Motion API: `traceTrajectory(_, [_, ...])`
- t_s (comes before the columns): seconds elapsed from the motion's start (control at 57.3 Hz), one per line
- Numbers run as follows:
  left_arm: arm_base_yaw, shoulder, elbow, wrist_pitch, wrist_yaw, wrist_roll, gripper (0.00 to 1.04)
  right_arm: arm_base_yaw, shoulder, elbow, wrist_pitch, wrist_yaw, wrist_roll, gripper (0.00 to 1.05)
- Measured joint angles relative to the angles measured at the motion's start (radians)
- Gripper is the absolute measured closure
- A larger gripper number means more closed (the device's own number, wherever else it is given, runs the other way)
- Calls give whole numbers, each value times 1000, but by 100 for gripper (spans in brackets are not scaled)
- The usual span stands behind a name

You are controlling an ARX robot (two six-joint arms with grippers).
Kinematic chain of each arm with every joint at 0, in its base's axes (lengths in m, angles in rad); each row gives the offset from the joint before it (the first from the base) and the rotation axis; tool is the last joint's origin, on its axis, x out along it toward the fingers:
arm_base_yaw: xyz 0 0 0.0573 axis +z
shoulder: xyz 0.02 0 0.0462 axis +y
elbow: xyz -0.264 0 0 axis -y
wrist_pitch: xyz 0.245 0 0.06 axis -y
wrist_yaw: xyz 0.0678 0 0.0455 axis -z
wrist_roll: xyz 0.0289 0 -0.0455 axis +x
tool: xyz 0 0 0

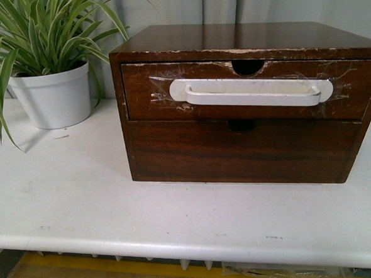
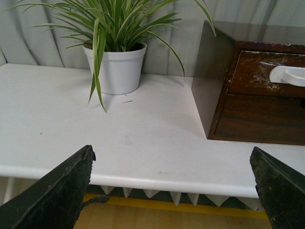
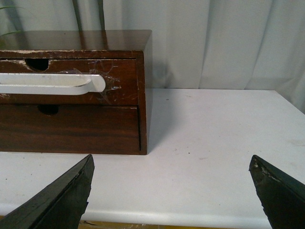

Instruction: Open drawer

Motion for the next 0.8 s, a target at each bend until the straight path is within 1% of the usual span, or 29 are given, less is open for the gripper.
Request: traceTrajectory(0.802, [0,0,0,0,0,0,6,0,0,0,0,0,0,9])
